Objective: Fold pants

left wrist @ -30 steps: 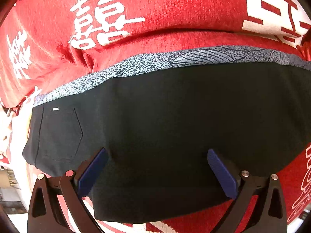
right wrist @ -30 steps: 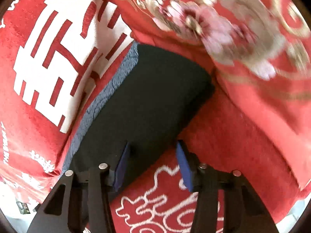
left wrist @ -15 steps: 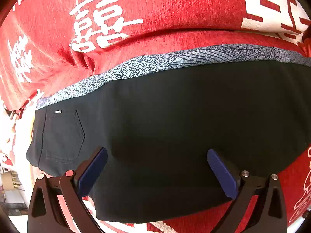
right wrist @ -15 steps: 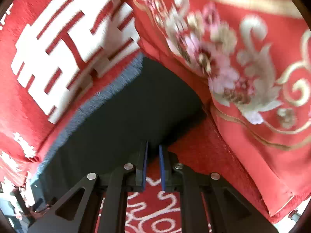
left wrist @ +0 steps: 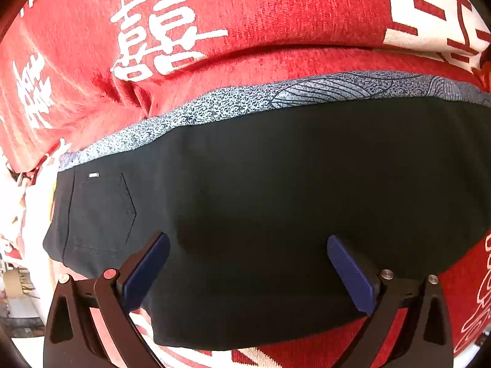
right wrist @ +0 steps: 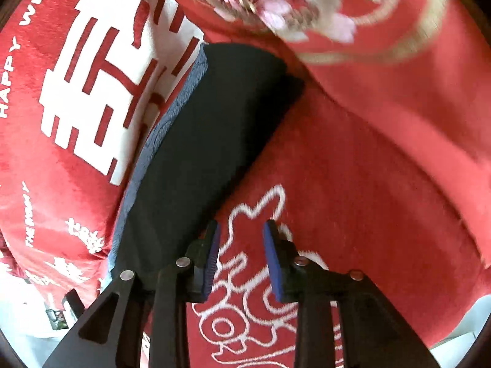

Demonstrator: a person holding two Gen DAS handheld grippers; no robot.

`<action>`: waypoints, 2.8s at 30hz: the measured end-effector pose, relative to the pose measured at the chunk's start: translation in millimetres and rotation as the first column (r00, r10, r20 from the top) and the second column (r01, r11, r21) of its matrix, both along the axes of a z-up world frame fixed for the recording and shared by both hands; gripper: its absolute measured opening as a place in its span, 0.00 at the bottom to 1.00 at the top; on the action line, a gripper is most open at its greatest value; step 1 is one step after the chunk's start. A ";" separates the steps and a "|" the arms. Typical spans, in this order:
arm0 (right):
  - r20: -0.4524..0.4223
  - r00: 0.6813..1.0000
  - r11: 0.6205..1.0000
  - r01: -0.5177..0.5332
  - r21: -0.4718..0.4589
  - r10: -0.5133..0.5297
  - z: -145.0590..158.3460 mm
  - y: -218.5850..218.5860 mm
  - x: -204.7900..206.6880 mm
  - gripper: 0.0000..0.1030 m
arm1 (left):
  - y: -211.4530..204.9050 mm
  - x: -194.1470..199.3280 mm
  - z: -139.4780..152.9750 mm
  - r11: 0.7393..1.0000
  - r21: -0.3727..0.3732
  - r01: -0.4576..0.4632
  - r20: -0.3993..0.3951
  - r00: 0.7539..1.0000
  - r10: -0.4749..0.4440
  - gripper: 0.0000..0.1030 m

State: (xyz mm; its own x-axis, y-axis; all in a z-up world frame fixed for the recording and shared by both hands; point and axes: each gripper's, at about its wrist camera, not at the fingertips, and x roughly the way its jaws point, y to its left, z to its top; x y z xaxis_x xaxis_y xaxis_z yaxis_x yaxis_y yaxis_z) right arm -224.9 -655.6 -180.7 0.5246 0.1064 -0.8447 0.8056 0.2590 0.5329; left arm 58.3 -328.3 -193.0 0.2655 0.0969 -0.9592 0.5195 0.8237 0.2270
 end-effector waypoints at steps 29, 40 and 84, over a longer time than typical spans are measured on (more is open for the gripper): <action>0.114 0.986 0.992 0.117 0.048 -0.122 -3.9 -23.3 -6.1 0.40 | -152.3 -32.4 18.6 0.966 -0.240 0.091 -0.095 0.989 -0.117 1.00; 0.184 0.976 0.993 0.116 0.008 -0.116 -10.5 -25.9 -10.1 0.44 | -155.2 -40.0 -2.2 0.967 -0.236 0.099 -0.127 0.983 -0.132 1.00; 0.202 0.976 0.997 0.077 0.031 -0.081 -6.3 -23.0 -15.6 0.46 | -164.1 -47.0 -11.4 0.969 -0.226 0.104 -0.100 0.987 -0.129 1.00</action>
